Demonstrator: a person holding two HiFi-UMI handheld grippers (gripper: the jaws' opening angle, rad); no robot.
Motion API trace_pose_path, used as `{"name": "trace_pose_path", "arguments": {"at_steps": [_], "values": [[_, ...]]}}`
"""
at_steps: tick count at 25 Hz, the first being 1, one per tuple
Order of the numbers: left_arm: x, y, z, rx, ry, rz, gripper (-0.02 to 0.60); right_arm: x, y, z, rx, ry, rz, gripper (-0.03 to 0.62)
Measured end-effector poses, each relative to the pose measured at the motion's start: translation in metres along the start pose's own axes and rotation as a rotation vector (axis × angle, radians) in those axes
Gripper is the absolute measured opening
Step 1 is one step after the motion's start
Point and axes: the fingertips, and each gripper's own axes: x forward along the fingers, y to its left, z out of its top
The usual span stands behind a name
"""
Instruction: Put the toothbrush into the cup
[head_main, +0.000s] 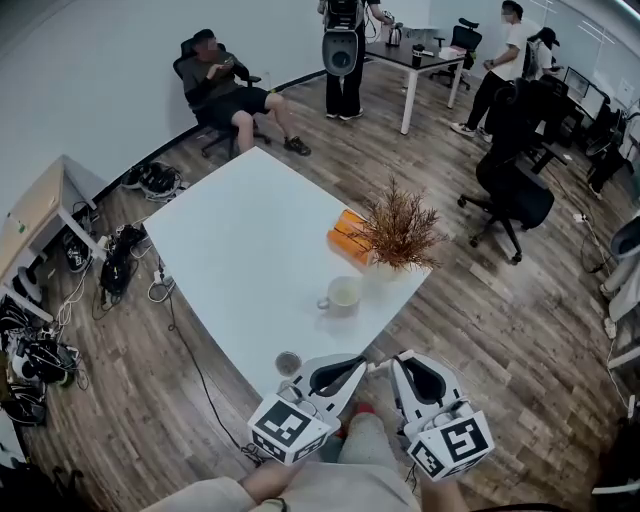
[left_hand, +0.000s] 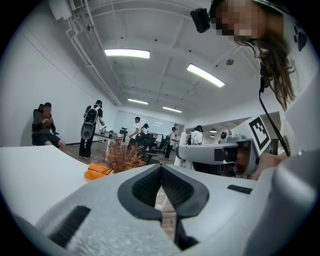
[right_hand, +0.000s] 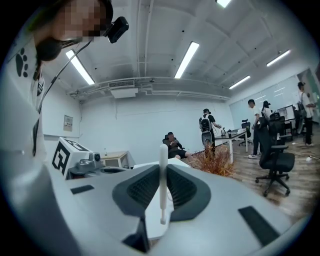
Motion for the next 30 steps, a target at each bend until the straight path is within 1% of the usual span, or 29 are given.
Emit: {"name": "trace_pose_path", "arguments": {"at_steps": [4, 7, 11, 15, 20, 30], "values": [[0.01, 0.014, 0.004, -0.028, -0.009, 0.019, 0.006, 0.02, -0.012, 0.001, 0.003, 0.019, 0.018, 0.055], [0.017, 0.029, 0.004, -0.05, -0.011, 0.042, 0.006, 0.041, -0.019, 0.002, -0.027, 0.037, 0.037, 0.055], [0.029, 0.047, 0.002, -0.07, -0.009, 0.073, 0.006, 0.068, -0.029, 0.0, -0.057, 0.065, 0.077, 0.055], [0.041, 0.063, -0.003, -0.106, -0.006, 0.098, 0.006, 0.093, -0.033, -0.001, -0.095, 0.083, 0.122, 0.055], [0.046, 0.082, -0.006, -0.132, -0.003, 0.14, 0.006, 0.121, -0.035, -0.002, -0.097, 0.099, 0.17, 0.055], [0.043, 0.105, -0.014, -0.169, 0.013, 0.189, 0.006, 0.159, -0.041, -0.011, -0.132, 0.119, 0.202, 0.055]]}}
